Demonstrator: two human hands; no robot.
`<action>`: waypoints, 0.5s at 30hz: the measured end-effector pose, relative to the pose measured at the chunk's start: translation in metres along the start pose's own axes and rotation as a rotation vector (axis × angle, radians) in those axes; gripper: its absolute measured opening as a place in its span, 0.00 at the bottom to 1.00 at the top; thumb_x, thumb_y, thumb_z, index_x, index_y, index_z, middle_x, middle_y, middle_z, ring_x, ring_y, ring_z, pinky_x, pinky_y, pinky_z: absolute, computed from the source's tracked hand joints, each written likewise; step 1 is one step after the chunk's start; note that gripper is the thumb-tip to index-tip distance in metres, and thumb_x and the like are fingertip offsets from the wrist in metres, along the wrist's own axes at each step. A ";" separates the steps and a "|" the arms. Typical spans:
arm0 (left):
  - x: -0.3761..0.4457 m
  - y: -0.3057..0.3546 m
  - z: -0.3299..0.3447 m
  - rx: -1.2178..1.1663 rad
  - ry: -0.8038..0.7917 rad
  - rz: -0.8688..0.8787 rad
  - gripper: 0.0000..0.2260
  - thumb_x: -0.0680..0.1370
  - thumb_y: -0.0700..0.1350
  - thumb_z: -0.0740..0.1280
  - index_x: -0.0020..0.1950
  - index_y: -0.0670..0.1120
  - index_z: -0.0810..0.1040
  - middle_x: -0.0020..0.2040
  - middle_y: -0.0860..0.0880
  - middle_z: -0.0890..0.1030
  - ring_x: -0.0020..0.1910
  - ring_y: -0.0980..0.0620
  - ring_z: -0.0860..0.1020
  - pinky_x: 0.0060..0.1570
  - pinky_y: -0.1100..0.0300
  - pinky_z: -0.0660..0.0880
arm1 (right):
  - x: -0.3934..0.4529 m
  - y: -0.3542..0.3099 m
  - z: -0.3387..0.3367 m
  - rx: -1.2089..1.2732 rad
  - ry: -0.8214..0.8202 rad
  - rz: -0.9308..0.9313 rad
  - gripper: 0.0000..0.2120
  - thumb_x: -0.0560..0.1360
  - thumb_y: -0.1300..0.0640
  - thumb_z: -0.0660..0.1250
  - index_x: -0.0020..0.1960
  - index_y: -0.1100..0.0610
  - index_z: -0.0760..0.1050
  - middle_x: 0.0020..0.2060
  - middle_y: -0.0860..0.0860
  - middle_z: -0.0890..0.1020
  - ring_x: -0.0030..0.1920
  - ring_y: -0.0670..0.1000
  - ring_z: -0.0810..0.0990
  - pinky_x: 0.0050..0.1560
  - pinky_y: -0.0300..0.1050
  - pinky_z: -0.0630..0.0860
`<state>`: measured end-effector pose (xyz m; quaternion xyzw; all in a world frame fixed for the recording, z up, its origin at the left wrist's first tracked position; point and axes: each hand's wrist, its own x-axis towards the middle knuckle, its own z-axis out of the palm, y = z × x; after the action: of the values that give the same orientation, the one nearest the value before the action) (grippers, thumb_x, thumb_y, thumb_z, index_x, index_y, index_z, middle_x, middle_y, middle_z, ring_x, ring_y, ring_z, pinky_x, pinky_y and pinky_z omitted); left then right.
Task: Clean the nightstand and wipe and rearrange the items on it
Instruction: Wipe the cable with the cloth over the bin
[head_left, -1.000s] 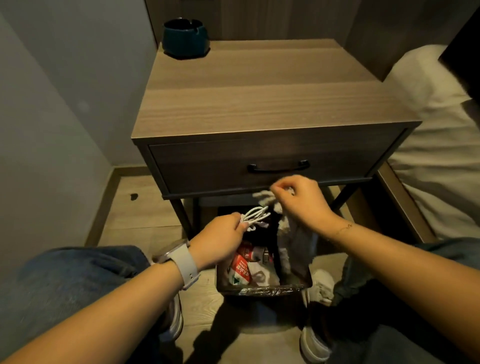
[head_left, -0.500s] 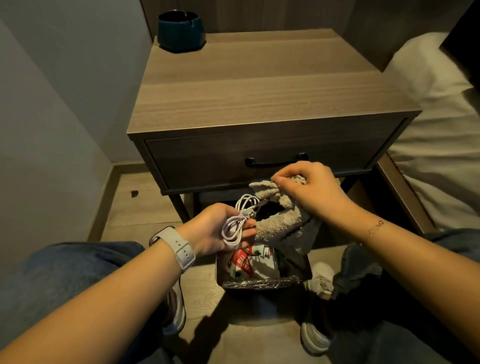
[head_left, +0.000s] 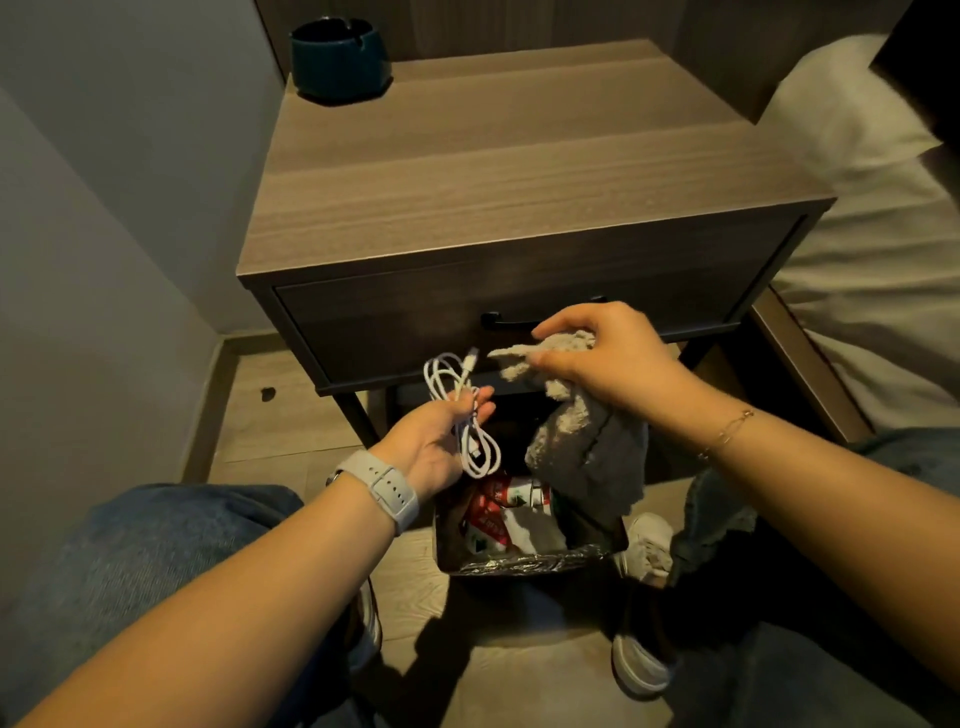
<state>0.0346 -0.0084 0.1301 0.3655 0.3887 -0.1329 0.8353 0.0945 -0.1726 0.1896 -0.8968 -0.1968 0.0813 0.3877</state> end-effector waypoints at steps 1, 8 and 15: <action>-0.003 0.000 0.003 -0.054 -0.028 -0.006 0.10 0.82 0.37 0.56 0.53 0.39 0.77 0.48 0.44 0.82 0.50 0.47 0.79 0.47 0.54 0.76 | -0.003 -0.002 0.009 0.046 0.019 -0.022 0.14 0.71 0.52 0.72 0.57 0.51 0.81 0.53 0.45 0.81 0.53 0.40 0.77 0.48 0.31 0.70; -0.004 0.014 0.004 -0.429 -0.068 0.023 0.12 0.82 0.36 0.55 0.60 0.41 0.75 0.49 0.46 0.78 0.52 0.50 0.78 0.61 0.57 0.72 | -0.027 0.007 0.068 -0.202 -0.122 -0.318 0.09 0.75 0.55 0.66 0.54 0.51 0.82 0.41 0.49 0.73 0.42 0.50 0.77 0.43 0.45 0.73; -0.002 -0.007 -0.002 -0.456 -0.033 -0.035 0.13 0.83 0.38 0.55 0.65 0.41 0.72 0.61 0.44 0.76 0.62 0.49 0.75 0.59 0.49 0.72 | -0.019 -0.006 0.020 -0.400 -0.234 -0.238 0.15 0.73 0.59 0.66 0.57 0.47 0.81 0.37 0.43 0.74 0.45 0.50 0.79 0.43 0.45 0.74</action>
<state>0.0288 -0.0123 0.1275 0.1581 0.4015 -0.0622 0.9000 0.0693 -0.1638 0.1803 -0.9108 -0.3566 0.0975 0.1839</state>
